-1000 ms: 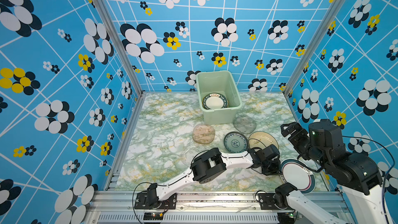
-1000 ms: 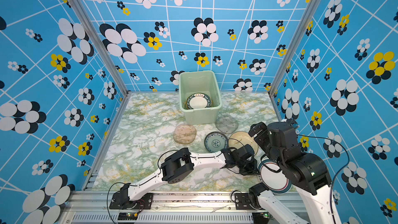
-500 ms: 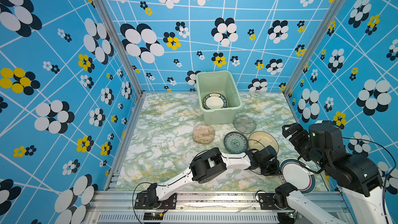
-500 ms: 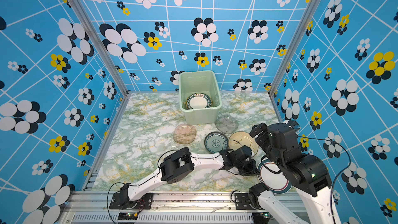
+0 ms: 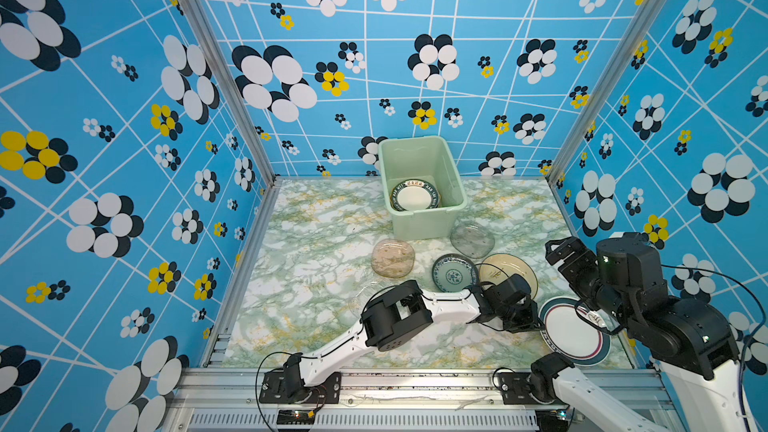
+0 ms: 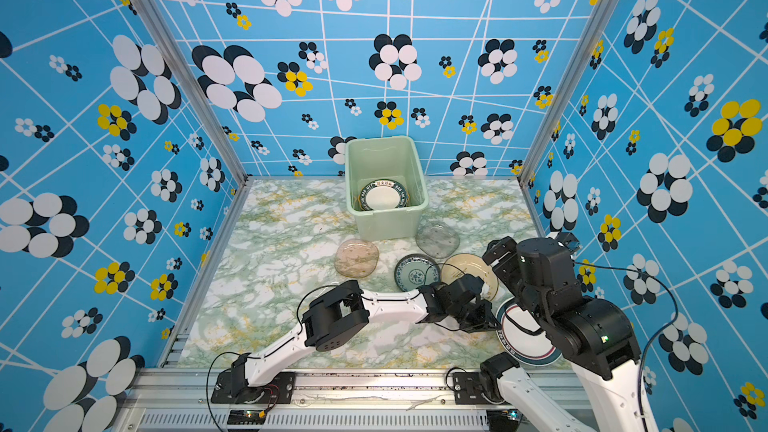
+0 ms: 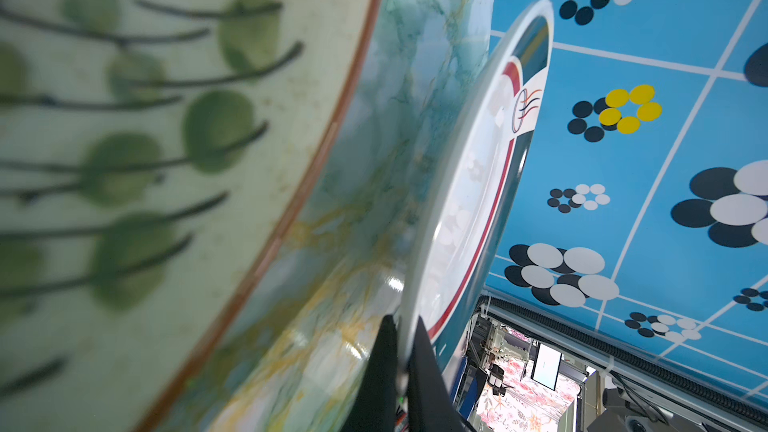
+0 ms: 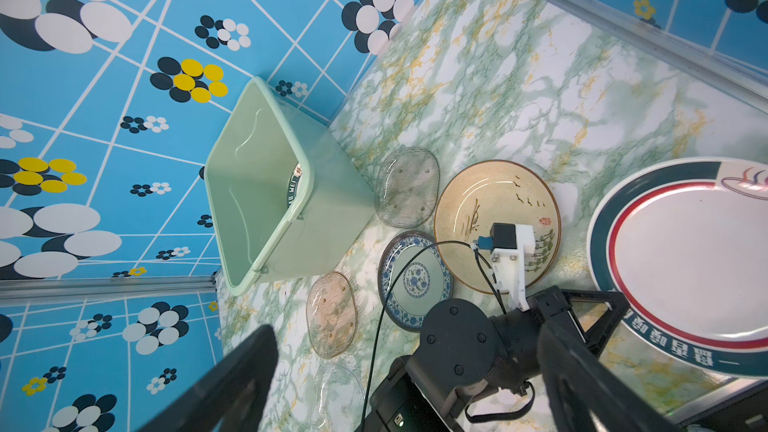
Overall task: Place the plates into the plastic bin on the countertop
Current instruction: 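Lift the red-rimmed plate upright off the table with the left gripper, then carry the red-rimmed plate toward the bin with the left gripper while the right arm rises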
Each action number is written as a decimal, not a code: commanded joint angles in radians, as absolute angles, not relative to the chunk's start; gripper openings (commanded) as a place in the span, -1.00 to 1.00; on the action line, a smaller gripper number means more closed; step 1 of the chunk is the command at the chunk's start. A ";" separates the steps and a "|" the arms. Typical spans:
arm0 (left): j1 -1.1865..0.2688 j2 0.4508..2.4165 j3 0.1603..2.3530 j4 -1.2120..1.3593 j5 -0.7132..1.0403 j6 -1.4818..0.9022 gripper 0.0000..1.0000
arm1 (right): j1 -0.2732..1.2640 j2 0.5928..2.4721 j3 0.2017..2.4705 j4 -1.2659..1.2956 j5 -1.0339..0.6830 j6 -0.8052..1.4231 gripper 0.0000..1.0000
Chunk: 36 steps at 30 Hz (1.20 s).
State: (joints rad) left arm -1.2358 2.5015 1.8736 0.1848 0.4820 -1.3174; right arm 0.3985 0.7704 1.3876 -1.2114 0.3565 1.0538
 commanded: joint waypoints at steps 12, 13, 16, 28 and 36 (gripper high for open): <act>-1.165 2.293 1.776 0.320 0.418 -1.336 -1.00 | 0.393 0.809 1.412 -0.914 0.096 0.924 0.99; -1.159 2.280 1.764 0.321 0.412 -1.337 -1.00 | 0.392 0.815 1.418 -0.896 0.077 0.919 0.98; -1.143 2.233 1.723 0.326 0.391 -1.335 -1.00 | 0.393 0.828 1.438 -0.854 0.034 0.913 0.99; -1.030 1.920 1.558 0.176 0.273 -1.199 -1.00 | 0.393 0.881 1.552 -0.787 -0.069 0.925 0.95; -0.907 1.699 1.514 -0.024 0.207 -1.051 -1.00 | 0.392 0.954 1.680 -0.770 -0.236 0.901 0.88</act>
